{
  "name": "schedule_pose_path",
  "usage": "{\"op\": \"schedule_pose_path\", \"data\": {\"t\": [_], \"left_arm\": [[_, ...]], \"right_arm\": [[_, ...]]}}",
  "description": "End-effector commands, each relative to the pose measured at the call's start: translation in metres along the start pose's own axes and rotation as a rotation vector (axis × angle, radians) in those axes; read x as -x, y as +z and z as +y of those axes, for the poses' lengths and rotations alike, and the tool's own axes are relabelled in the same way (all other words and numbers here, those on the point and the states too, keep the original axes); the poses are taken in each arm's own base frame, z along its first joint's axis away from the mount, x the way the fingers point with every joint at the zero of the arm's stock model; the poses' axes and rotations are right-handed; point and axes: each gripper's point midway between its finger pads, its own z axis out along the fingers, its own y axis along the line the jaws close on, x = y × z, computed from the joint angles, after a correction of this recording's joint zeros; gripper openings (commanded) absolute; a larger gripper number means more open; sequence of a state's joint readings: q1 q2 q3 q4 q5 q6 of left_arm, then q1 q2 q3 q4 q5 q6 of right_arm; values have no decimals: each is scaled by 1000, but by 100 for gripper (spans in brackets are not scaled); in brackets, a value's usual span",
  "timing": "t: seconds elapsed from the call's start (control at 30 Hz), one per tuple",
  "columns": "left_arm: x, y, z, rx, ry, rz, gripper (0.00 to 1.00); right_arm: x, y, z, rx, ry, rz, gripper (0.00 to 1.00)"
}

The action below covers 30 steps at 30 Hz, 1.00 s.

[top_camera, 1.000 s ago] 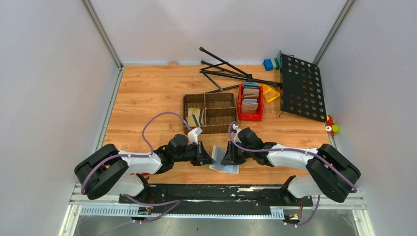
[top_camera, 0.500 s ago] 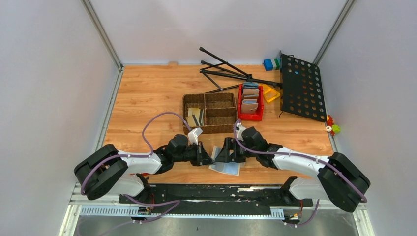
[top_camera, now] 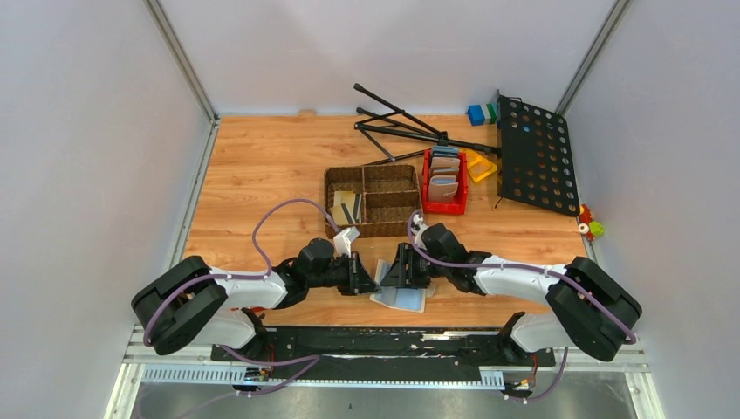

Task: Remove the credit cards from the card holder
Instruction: Remove the credit card from the card holder.

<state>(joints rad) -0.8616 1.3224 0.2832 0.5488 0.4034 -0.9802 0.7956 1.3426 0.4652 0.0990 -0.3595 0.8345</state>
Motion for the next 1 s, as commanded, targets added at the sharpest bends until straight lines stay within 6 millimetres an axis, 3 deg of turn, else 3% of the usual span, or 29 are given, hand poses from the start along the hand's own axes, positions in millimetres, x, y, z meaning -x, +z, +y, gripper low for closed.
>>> {"op": "schedule_pose_path", "data": {"t": [0.0,0.1,0.37,0.7,0.97], "left_arm": [[14,0,-28,-104,64,-37,14],[15,0,-28,-99,63,-40,19],[14,0,-26,-93,56,-37,18],[15,1,-16,-44,35,-47,8],[16,0,-5,3,11,-58,3]], "right_arm": [[13,3,7,3,-12,-45,43],[11,1,3,-8,-11,-50,37],[8,-3,-1,-5,2,-53,18],[5,-5,-8,-8,20,-54,2],[3,-9,-14,6,25,-57,0]]}}
